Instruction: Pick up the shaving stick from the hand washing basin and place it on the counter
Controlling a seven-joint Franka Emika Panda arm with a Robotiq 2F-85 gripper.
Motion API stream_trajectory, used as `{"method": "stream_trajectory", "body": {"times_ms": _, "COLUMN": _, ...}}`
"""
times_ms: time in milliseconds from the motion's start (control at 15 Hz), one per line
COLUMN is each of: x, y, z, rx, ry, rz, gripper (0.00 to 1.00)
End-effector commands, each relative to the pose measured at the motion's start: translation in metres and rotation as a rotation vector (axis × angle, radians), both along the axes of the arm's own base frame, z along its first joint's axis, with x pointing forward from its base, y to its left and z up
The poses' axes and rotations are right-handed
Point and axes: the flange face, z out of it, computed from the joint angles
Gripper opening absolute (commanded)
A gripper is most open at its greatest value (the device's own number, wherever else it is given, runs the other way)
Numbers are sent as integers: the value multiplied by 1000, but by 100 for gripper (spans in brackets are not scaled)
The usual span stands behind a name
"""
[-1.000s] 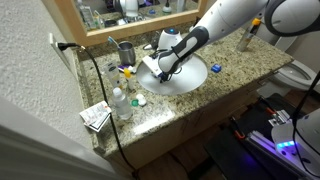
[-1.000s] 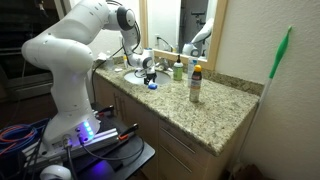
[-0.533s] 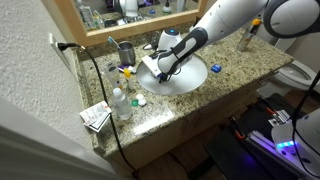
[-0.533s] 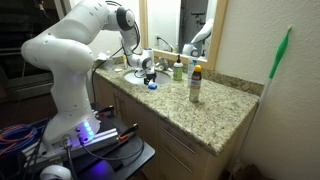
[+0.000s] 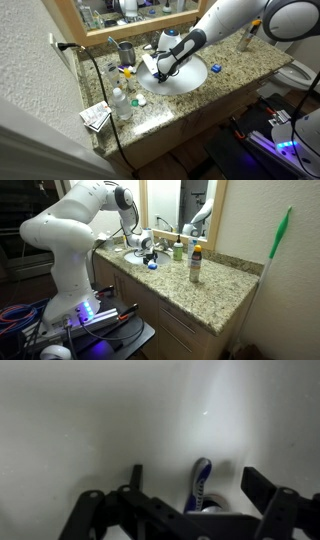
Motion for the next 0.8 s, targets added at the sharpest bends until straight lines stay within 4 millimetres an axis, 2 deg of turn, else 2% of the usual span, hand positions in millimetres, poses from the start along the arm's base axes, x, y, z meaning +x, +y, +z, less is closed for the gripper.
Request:
{"method": "stream_trajectory", "body": {"times_ms": 0, "x": 0, "y": -1, "z": 0, "rx": -1, "ry": 1, "rz": -17, "gripper": 100}}
{"method": "stream_trajectory", "body": {"times_ms": 333, "x": -4, "y": 2, "z": 1, "rx": 15, "ry": 51, "rz": -54, "gripper": 100}}
{"method": "stream_trajectory", "body": {"times_ms": 400, "x": -4, "y": 2, "z": 1, "rx": 12, "ry": 52, "rz": -59, "gripper": 75}}
{"method": "stream_trajectory", "body": {"times_ms": 533, "x": -4, "y": 4, "z": 2, "rx": 26, "ry": 61, "rz": -55, "gripper": 67}}
{"method": "stream_trajectory", "body": {"times_ms": 733, "x": -4, "y": 6, "z": 4, "rx": 35, "ry": 75, "rz": -56, "gripper": 44}}
